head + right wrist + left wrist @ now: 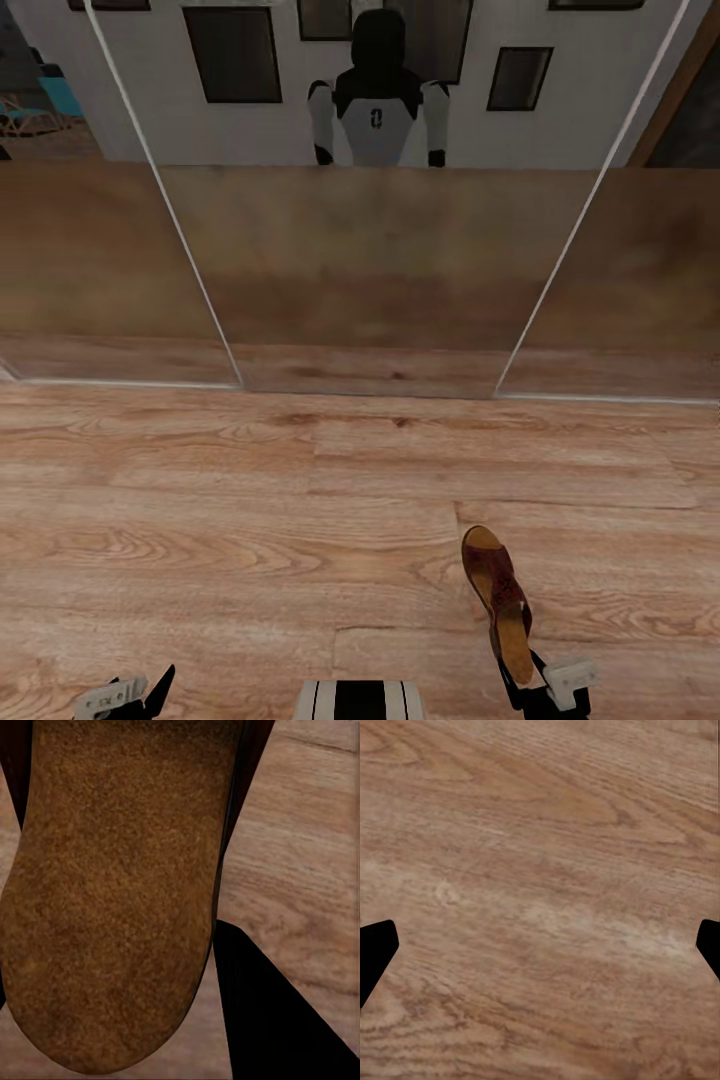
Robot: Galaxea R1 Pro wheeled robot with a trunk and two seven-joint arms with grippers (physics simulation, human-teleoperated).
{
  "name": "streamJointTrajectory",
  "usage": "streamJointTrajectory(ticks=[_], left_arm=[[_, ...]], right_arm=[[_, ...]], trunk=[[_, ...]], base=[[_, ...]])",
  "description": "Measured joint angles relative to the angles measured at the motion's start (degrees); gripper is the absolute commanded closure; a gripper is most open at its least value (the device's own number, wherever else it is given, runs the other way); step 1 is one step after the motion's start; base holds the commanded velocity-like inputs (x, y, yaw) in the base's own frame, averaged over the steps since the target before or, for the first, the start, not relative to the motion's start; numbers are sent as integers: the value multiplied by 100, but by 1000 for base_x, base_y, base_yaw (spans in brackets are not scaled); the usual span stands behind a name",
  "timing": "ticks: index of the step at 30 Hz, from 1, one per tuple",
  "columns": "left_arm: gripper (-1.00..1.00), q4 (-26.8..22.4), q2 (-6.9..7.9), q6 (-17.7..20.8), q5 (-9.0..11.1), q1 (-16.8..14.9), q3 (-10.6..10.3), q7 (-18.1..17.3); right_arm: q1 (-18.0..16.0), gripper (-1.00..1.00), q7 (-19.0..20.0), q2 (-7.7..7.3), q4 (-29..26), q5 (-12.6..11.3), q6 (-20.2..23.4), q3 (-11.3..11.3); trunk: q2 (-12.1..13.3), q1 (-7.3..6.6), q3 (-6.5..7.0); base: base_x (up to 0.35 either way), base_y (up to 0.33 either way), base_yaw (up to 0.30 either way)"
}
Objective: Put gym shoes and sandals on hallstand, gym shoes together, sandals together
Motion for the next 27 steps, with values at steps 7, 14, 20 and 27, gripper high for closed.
streamJointTrajectory(ticks=[7, 14, 20, 27], left_arm=[[-100, 266, -36, -387, -139, 1, -19, 36], [-100, 305, -36, -438, -146, 1, -2, 39], [-100, 323, -39, -446, -147, 1, -26, 40], [-100, 372, -39, -458, -147, 1, -27, 40]], right_arm=[[56, 100, 2, 146, 249, 9, -20, 11], [58, 100, -3, 202, 303, -1, -19, 5], [58, 100, -9, 210, 313, -2, -19, 4], [58, 100, -10, 211, 320, -2, -19, 4]], trunk=[[8, -15, 197], [8, -15, 260], [8, -15, 314], [8, -15, 377]], base=[[0, 0, 0], [0, 0, 0], [0, 0, 0], [0, 0, 0]])
